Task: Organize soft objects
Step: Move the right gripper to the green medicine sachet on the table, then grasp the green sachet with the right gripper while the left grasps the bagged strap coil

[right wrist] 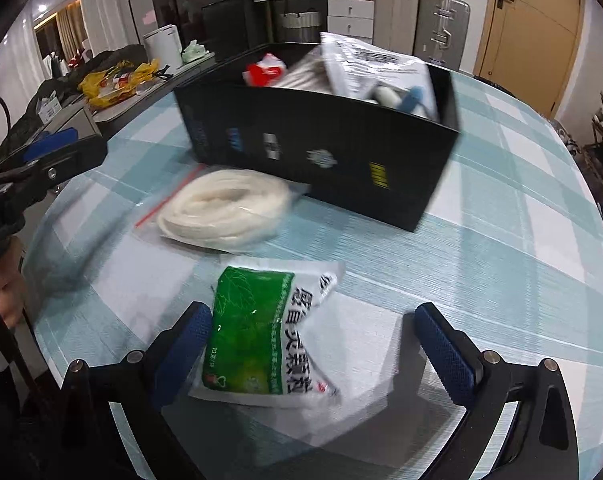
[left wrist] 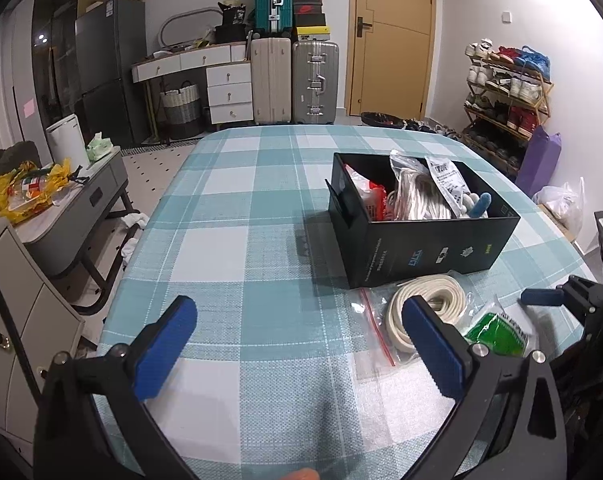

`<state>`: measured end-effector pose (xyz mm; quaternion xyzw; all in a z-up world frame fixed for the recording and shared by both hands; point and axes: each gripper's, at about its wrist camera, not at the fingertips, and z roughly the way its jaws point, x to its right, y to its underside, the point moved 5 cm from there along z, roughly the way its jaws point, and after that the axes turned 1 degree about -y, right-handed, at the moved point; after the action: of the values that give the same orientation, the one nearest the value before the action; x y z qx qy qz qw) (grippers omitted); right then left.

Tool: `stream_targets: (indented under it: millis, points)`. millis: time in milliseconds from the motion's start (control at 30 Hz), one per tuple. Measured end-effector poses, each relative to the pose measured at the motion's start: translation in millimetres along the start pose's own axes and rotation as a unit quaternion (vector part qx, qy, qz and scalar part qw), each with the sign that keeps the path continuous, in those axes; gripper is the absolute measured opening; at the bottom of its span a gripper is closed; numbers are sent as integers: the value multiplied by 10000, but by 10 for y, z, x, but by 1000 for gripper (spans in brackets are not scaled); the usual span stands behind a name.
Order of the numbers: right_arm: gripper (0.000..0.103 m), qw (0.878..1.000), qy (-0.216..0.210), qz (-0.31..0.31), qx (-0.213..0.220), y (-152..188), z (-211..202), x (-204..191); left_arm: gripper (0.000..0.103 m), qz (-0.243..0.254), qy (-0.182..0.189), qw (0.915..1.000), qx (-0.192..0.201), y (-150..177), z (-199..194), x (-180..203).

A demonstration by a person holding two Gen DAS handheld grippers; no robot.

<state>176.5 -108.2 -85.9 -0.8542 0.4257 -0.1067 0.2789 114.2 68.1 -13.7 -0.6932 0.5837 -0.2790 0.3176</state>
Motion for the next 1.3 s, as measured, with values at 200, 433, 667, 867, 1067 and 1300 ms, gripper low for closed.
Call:
stream_targets:
  millis: [200, 433, 667, 867, 1067, 1300]
  points:
    - [102, 10000, 57, -60, 37, 0, 22, 92, 103, 47, 35, 10000, -71, 23, 34, 55]
    - [87, 9993, -39, -349, 102, 17, -18, -8, 103, 156, 66, 9998, -90, 48, 31, 133]
    - [60, 9979, -213, -583, 159, 42, -58, -91, 103, 161, 84, 9998, -101, 54, 31, 162]
    - [46, 9973, -265, -662, 198, 34, -55, -90, 103, 241, 108, 9996, -111, 72, 32, 223]
    - [44, 9964, -349, -738, 225, 69, -85, -80, 103, 318, 134, 9993, -147, 92, 37, 291]
    - [44, 9963, -370, -627, 465, 62, -299, 63, 103, 364, 256, 9985, -323, 126, 75, 380]
